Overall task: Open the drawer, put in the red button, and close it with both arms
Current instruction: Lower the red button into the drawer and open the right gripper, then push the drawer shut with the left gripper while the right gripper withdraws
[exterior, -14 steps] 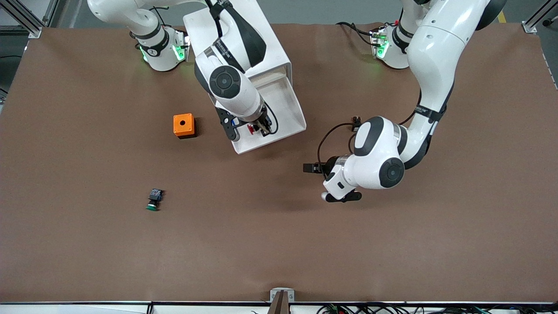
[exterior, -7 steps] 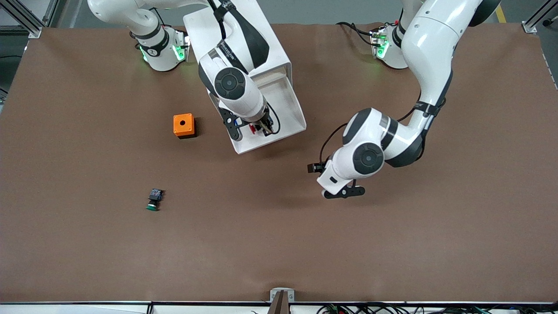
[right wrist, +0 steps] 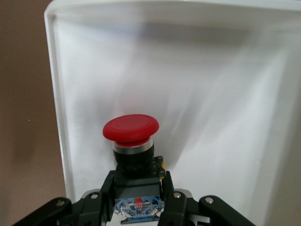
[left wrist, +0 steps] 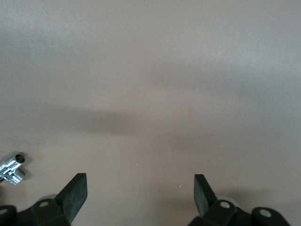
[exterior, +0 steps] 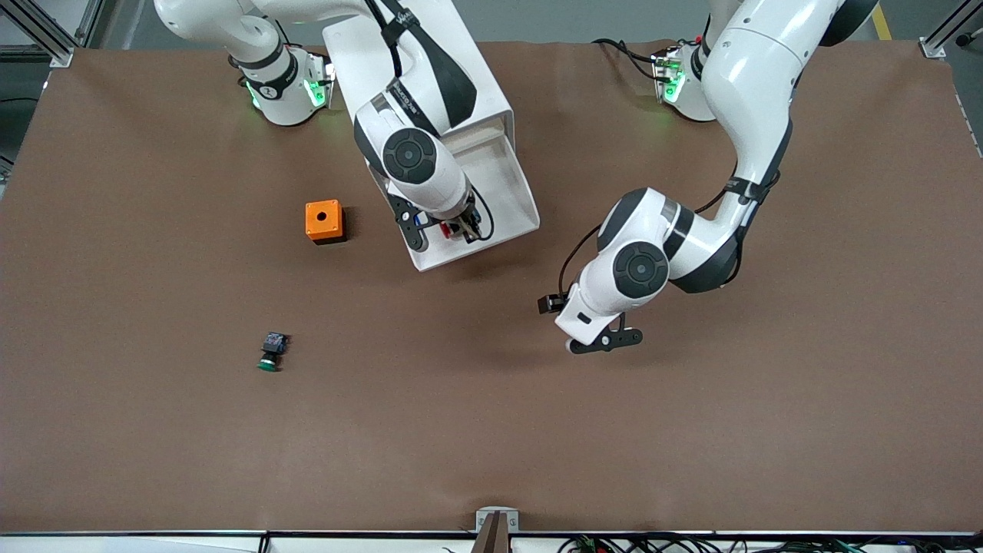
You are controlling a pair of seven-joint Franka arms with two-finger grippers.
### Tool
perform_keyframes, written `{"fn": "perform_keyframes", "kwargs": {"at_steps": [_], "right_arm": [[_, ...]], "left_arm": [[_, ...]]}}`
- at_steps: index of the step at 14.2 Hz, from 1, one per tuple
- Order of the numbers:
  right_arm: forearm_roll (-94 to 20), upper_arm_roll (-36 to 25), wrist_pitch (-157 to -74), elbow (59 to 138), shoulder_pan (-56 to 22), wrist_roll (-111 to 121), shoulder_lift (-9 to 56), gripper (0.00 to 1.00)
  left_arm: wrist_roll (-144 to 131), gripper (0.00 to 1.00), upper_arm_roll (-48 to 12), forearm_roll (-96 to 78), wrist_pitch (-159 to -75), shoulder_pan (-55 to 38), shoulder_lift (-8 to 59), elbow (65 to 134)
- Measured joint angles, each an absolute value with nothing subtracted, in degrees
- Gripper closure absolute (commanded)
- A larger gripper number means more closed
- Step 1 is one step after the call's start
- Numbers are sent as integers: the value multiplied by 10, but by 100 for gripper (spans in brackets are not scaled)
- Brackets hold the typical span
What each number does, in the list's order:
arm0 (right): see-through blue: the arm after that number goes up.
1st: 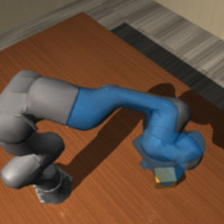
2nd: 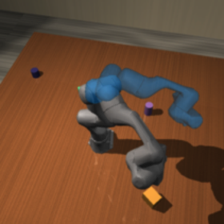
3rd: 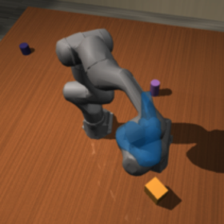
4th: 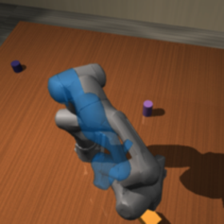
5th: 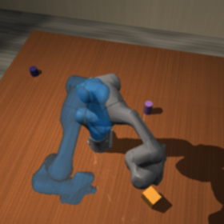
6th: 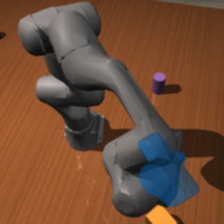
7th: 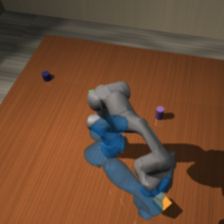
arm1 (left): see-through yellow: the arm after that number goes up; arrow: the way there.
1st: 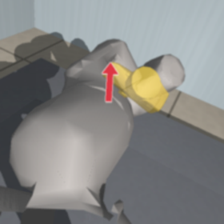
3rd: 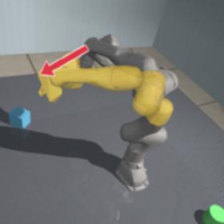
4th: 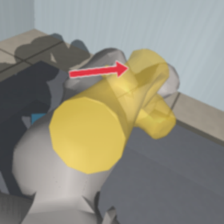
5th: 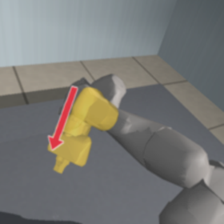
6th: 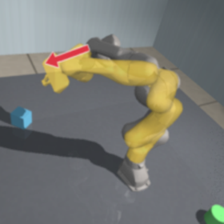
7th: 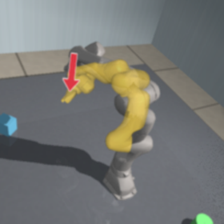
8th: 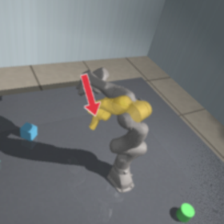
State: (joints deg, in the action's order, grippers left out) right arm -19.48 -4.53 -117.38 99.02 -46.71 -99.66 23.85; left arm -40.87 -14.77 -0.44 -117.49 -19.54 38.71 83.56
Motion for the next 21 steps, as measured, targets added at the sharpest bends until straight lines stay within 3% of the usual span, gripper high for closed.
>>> {"fn": "perform_keyframes", "kwargs": {"at_steps": [1,2,3,7,10,15,21], "right_arm": [[-195,-45,-1174,990,-467,-997,240,39],[-195,-45,-1174,990,-467,-997,241,7],[-195,-45,-1174,990,-467,-997,241,0],[-195,-46,-1156,981,-467,-997,241,0],[-195,-58,-1051,920,-460,-997,238,0],[-195,-65,-892,810,-382,-944,211,0],[-171,-67,-818,803,-293,-699,135,0]], "left_arm": [[-420,0,-148,3,-1179,-201,387,837],[-428,0,-148,6,-1183,-206,388,839],[-432,0,-148,8,-1189,-210,388,841],[-461,0,-149,8,-1226,-219,393,858],[-486,0,-149,8,-1229,-236,393,859],[-539,0,-151,8,-1233,-271,393,859],[-565,0,-160,0,-1233,-300,401,860]]}}
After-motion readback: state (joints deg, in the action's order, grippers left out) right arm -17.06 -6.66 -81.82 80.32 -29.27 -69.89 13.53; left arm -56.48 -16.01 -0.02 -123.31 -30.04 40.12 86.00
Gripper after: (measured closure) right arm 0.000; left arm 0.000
